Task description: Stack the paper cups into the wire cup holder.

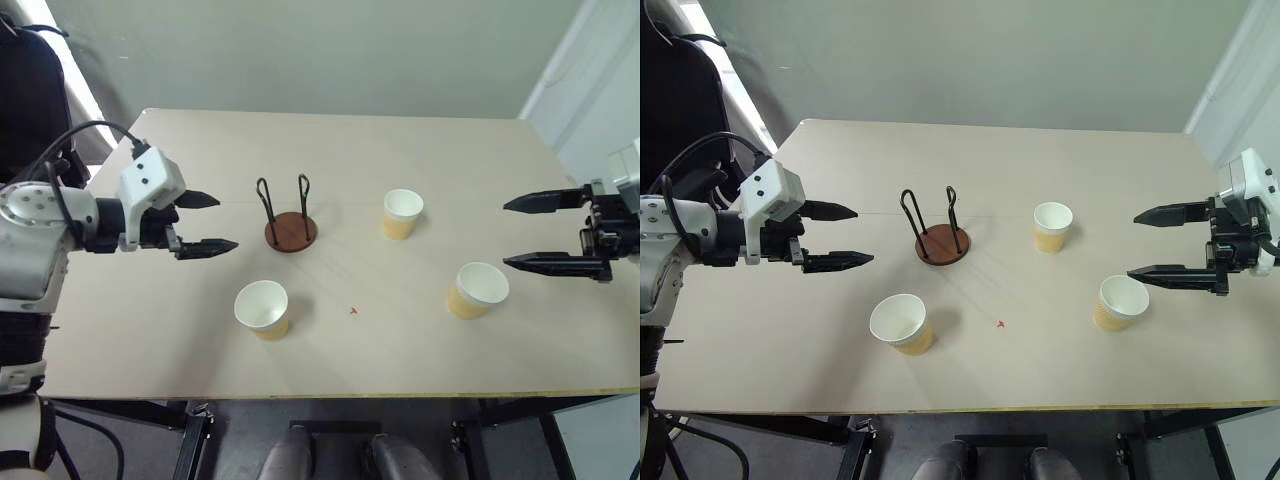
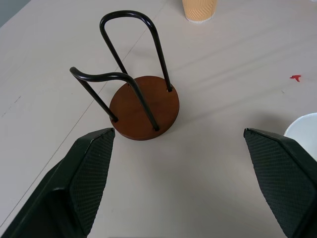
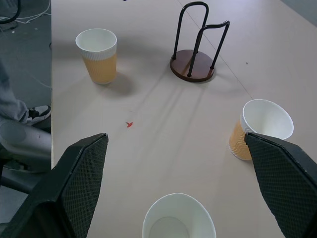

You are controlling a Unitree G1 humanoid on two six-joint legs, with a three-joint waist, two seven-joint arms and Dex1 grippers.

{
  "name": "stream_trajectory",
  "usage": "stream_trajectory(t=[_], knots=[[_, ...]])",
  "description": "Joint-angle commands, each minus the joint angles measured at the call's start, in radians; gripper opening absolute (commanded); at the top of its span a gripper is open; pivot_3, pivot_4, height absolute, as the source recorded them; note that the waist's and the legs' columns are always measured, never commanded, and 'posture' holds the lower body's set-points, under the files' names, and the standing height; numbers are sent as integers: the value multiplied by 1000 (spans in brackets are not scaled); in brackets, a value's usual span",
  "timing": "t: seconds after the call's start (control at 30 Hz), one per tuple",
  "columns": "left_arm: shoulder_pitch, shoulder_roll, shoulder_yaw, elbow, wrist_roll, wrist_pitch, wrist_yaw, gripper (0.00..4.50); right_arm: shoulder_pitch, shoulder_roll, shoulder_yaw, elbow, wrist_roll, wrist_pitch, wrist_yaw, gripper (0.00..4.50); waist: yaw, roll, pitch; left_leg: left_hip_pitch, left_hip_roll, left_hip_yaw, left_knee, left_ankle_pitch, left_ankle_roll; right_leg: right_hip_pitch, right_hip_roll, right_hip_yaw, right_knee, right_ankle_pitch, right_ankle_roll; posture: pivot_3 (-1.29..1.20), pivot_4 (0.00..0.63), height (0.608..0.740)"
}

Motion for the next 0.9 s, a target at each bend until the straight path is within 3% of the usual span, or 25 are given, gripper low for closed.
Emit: stream_trajectory(t=[0.03, 0.33, 0.5, 0.9], knots=[[-20, 11, 23, -5, 9, -4, 7, 4465, -14, -13, -22, -8, 0, -13, 0, 4500, 0, 0, 0, 0, 0, 0, 0, 0, 0, 0, 0, 0, 0, 0, 0, 0, 150, 740], [0, 3, 28, -37, -3, 20, 13, 4465, -31, -7, -3, 4, -7, -19, 5, 4500, 0, 0, 0, 0, 0, 0, 0, 0, 0, 0, 0, 0, 0, 0, 0, 0, 150, 740], [-19, -82, -11, -41, 36, 40, 117, 4465, -36, -3, -1, -2, -9, -14, -2, 4500, 2, 0, 0, 1, 0, 0, 1, 0, 0, 1, 0, 0, 0, 0, 1, 0, 150, 740], [-190, -223, -101, 124, 137, 72, 224, 4465, 106, -52, -175, -148, 87, 94, -17, 4500, 6, 0, 0, 1, -1, 1, 1, 1, 0, 2, 0, 0, 0, 0, 3, 0, 150, 740]])
